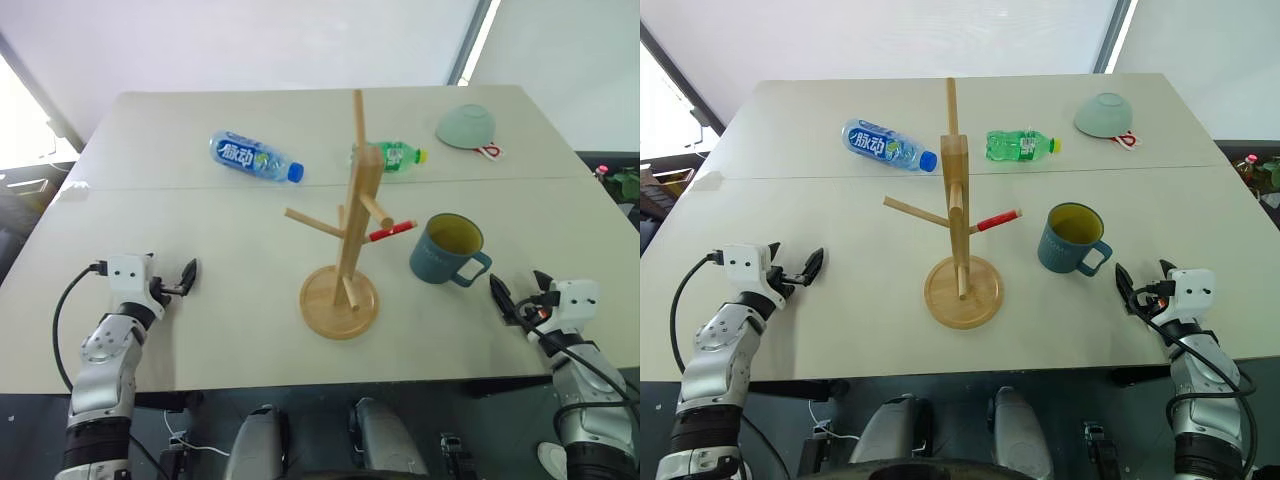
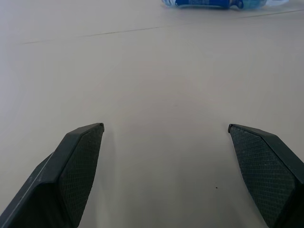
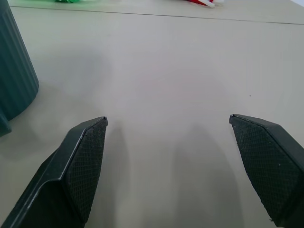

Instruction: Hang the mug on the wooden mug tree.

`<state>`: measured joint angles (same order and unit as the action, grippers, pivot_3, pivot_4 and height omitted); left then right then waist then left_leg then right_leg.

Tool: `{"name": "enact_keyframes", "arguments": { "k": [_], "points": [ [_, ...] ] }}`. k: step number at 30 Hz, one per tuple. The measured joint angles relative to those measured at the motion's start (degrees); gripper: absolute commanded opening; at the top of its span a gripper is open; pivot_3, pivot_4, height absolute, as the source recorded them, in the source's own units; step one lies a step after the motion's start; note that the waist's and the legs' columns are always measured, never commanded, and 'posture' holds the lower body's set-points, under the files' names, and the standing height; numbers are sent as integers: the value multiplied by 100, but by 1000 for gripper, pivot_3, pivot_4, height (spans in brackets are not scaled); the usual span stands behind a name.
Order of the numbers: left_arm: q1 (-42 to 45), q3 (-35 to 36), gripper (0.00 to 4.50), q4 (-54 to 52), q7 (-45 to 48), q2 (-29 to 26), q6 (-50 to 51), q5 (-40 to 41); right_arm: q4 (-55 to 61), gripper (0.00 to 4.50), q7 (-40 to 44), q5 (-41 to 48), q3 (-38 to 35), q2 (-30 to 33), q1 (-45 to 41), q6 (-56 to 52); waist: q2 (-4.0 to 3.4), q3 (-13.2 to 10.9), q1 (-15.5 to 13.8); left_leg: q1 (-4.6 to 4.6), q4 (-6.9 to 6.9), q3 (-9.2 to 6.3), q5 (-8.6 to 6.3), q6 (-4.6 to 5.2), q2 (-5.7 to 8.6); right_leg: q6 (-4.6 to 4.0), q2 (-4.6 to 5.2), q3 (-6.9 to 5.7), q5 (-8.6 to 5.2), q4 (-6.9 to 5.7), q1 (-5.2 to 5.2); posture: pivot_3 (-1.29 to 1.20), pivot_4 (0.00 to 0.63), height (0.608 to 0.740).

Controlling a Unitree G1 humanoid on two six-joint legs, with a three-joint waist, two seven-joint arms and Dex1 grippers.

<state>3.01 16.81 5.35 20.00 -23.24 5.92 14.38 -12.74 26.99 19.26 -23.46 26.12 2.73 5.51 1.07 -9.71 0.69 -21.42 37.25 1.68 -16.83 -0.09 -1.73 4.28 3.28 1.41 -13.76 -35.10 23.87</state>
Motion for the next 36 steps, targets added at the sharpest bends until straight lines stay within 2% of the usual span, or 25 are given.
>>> {"name": "enact_keyframes", "arguments": {
  "k": [20,23,28,36],
  "points": [
    [57,-73,4500,6,328,103,-23,100,-52,4291,-70,-46,8,-1,-79,0,-1,0,-4,2,7,3,1,1,3,3,-28,-3,1,-3,-5,0,150,740],
    [-5,-231,4500,-92,700,68,-66,145,59,4291,-87,-43,7,-5,46,-4,0,1,-7,2,7,2,1,1,2,3,-32,-2,1,-3,-6,0,150,740],
    [-381,-851,4500,-697,1884,-239,-218,308,431,4291,-13,-18,4,-12,465,-14,0,1,3,2,6,2,1,1,-5,1,-36,1,-1,-3,-4,0,150,740],
    [-961,-1753,4500,-2248,3470,-1033,385,995,1971,4291,931,553,277,43,1559,-586,-7,3,22,5,6,-1,1,1,-15,-3,-31,11,-3,-5,-2,0,150,740]
  ]
}}
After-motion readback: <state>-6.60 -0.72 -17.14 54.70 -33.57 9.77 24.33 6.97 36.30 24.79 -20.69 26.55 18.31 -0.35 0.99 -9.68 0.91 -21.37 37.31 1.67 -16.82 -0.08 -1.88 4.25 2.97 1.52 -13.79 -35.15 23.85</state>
